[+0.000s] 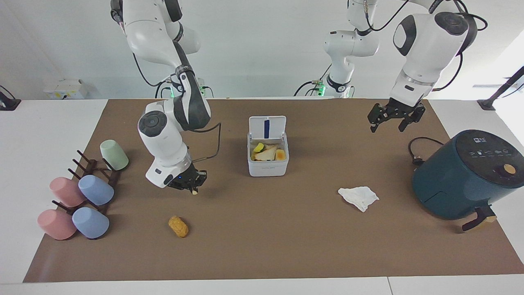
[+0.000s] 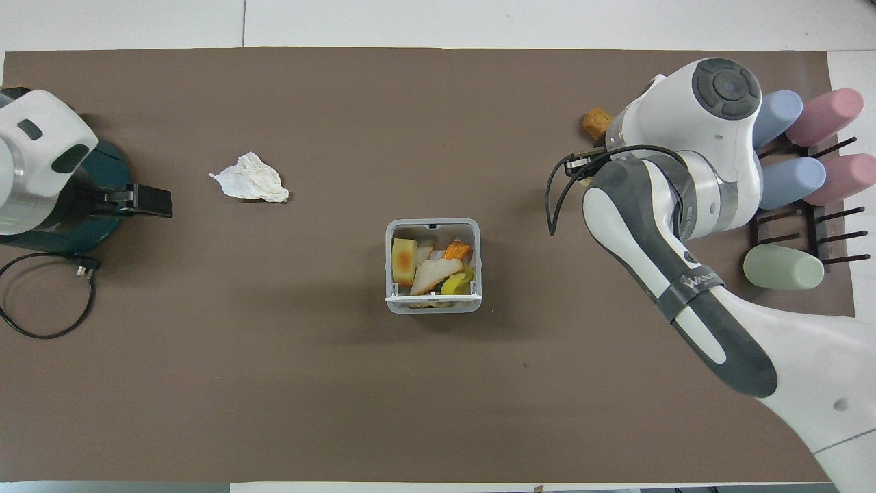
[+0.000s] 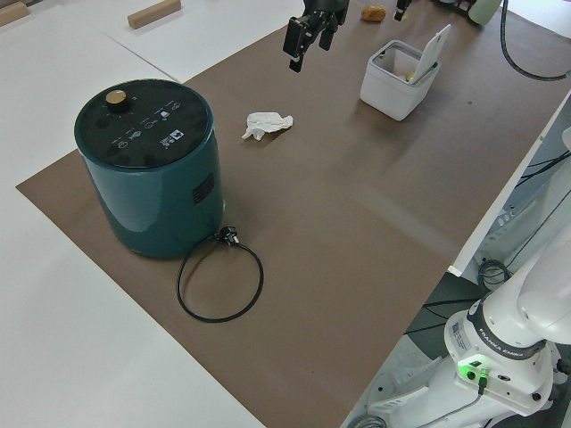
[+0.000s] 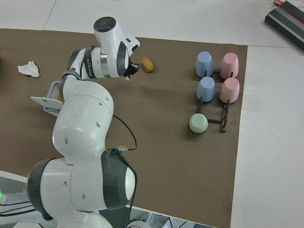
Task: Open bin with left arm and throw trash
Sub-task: 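Drop the tan crumb into the open bin with the right gripper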
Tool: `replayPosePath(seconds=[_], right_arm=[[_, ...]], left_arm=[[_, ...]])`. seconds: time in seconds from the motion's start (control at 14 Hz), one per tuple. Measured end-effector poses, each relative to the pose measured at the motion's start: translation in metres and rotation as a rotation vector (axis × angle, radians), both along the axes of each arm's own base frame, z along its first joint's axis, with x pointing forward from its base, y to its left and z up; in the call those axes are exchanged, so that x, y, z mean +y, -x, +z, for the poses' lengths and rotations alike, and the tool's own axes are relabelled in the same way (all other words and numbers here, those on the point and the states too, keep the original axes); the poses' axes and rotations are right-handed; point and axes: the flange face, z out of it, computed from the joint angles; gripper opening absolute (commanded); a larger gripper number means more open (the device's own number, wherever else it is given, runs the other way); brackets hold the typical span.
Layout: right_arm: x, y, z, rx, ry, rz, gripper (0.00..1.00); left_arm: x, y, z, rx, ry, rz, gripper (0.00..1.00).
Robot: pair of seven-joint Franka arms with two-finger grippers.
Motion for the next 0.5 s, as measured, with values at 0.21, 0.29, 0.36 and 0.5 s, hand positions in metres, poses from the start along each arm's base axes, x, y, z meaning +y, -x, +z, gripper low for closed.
replayPosePath(seconds=[0.21, 0.29, 0.36, 0.5], right_arm=[[0.099, 0.035, 0.056, 0.009, -0.063, -0.138, 0.0], [0.127, 0.049, 0.063, 0.015, -0.078, -0.169, 0.0], [0.152, 0.061, 0.065, 0.024, -0.087, -0.201, 0.0], [0.187, 0.081, 0.063, 0.043, -0.092, -0.256, 0.14]], left_arm=[[0.005, -0.008, 0.033, 0.007, -0.003, -0.005, 1.0], [0.006, -0.011, 0.036, 0.002, -0.003, -0.006, 1.0], [0.005, -0.015, 0.031, 0.002, -0.004, -0.009, 1.0], [0.0, -0.028, 0.01, -0.02, -0.002, -0.015, 1.0]])
